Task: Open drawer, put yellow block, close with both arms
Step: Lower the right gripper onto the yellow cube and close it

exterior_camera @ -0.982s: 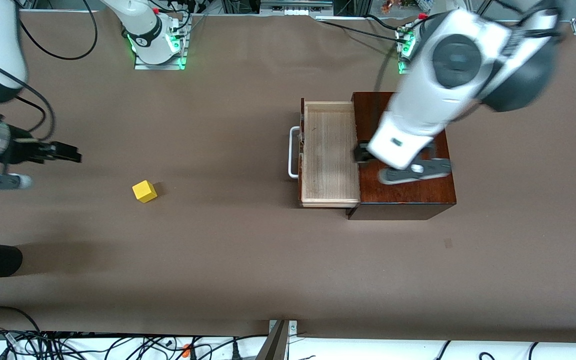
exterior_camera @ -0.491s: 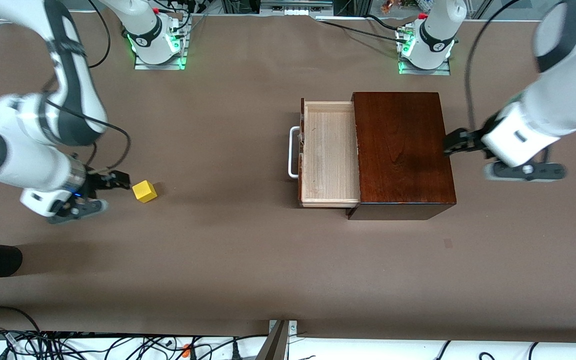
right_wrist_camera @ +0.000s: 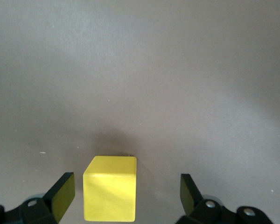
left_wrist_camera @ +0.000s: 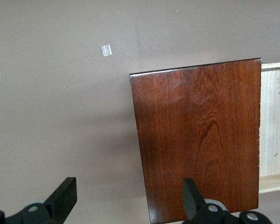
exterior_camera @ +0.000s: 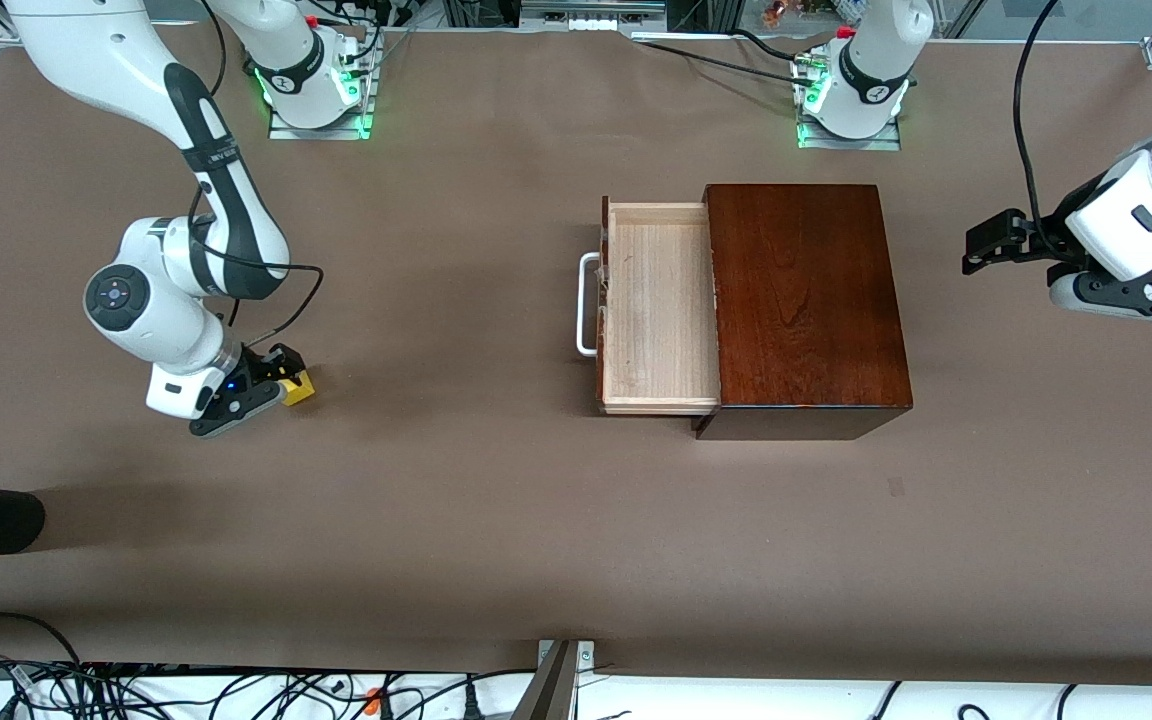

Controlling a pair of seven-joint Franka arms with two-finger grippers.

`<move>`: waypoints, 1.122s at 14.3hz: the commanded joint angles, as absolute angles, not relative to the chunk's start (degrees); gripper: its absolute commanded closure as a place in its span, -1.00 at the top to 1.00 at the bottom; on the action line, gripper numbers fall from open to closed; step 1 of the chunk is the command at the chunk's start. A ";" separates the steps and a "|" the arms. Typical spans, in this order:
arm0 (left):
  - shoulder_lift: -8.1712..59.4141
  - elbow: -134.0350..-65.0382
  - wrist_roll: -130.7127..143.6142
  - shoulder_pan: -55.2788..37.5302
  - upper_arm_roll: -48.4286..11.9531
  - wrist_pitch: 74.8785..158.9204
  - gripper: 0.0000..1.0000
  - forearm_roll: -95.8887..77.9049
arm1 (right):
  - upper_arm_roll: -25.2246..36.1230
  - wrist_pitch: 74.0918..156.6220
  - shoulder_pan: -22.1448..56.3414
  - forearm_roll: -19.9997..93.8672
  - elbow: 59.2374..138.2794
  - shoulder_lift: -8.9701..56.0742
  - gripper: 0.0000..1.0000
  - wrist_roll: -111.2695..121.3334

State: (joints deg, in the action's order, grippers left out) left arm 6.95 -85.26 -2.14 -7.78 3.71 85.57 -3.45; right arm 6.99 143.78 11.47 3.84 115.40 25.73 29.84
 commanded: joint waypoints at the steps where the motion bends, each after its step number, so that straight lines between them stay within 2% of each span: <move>1: 5.27 -87.28 -3.52 -8.26 4.13 86.48 1.00 -3.61 | 6.86 144.84 11.60 3.16 117.94 24.87 1.00 30.94; 8: 5.36 -87.01 -3.34 -8.44 3.87 86.57 1.00 -0.10 | 5.98 145.46 11.69 3.69 118.39 27.33 1.00 30.94; 9: 5.36 -87.01 -2.73 -8.87 3.78 86.57 1.00 1.39 | 6.06 145.46 11.52 3.69 118.39 27.42 0.93 30.94; 11: 5.54 -86.75 -2.46 -8.88 3.43 86.84 1.00 1.49 | 6.06 145.46 11.34 3.69 118.39 28.65 0.24 30.85; 13: 5.54 -86.57 -2.37 -8.53 3.52 86.57 1.00 1.41 | 6.15 145.02 11.25 3.69 118.21 28.48 -0.34 30.85; 15: 5.54 -86.31 -0.72 -8.17 3.60 86.40 1.00 1.32 | 6.33 143.45 11.25 3.87 117.51 26.56 -0.49 29.28; 16: 5.80 -86.22 0.60 -8.26 3.52 86.40 1.00 1.32 | 6.24 140.04 11.34 3.87 115.86 25.15 -0.52 26.66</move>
